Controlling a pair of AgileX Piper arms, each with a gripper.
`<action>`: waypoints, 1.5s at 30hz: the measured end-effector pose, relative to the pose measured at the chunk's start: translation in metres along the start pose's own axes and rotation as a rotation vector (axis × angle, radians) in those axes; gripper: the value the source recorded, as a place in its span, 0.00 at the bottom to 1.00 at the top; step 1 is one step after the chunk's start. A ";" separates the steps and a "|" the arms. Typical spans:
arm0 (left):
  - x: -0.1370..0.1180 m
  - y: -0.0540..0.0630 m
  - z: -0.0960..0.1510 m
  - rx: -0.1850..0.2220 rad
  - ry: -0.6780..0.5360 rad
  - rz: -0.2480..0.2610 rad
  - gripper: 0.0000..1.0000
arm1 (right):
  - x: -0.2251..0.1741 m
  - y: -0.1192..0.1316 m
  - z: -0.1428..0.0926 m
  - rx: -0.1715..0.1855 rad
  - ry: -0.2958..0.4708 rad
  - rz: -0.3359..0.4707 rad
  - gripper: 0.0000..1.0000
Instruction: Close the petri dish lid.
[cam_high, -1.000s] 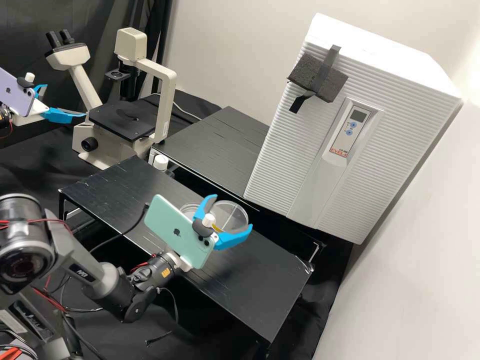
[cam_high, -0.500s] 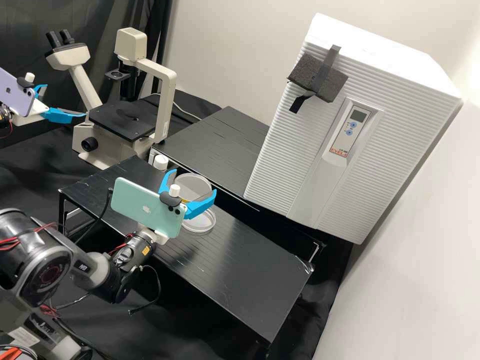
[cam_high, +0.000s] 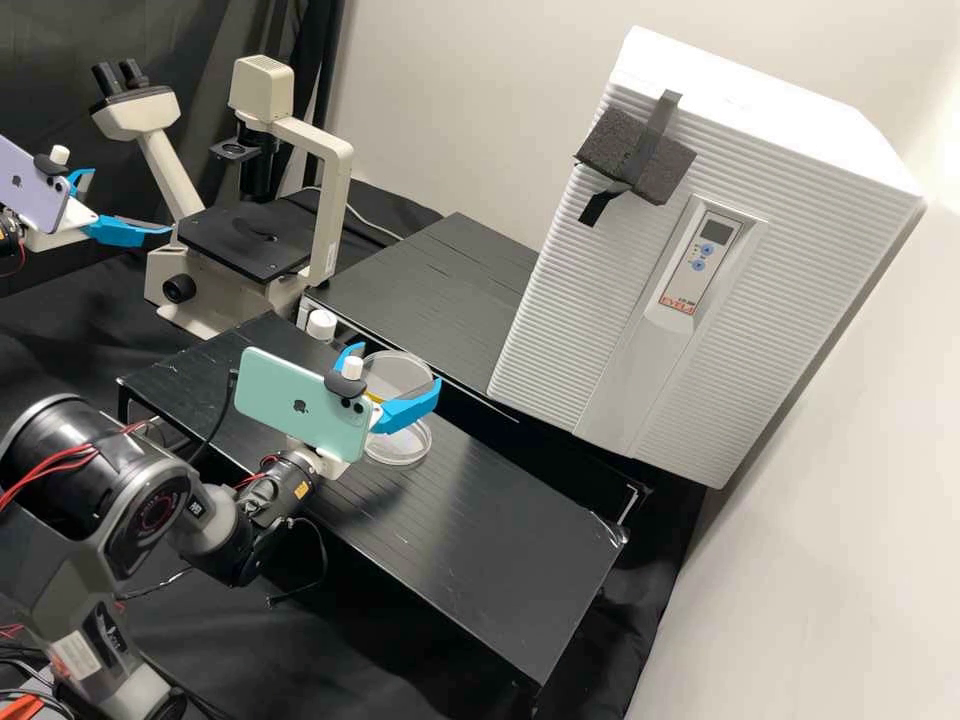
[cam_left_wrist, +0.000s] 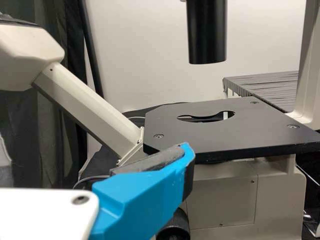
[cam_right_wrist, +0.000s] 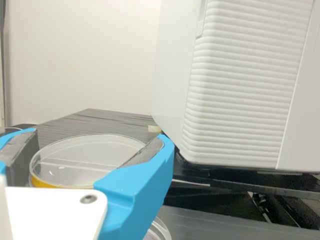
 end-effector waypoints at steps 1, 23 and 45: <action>0.000 0.000 0.000 0.000 0.000 0.000 1.00 | 0.000 -0.001 0.000 -0.005 -0.004 0.001 0.00; 0.000 0.000 0.000 0.000 0.000 0.000 1.00 | -0.013 -0.002 0.024 -0.055 -0.133 -0.006 0.00; 0.000 0.000 0.000 0.000 0.000 0.000 1.00 | -0.020 -0.008 0.021 -0.035 -0.116 -0.046 0.00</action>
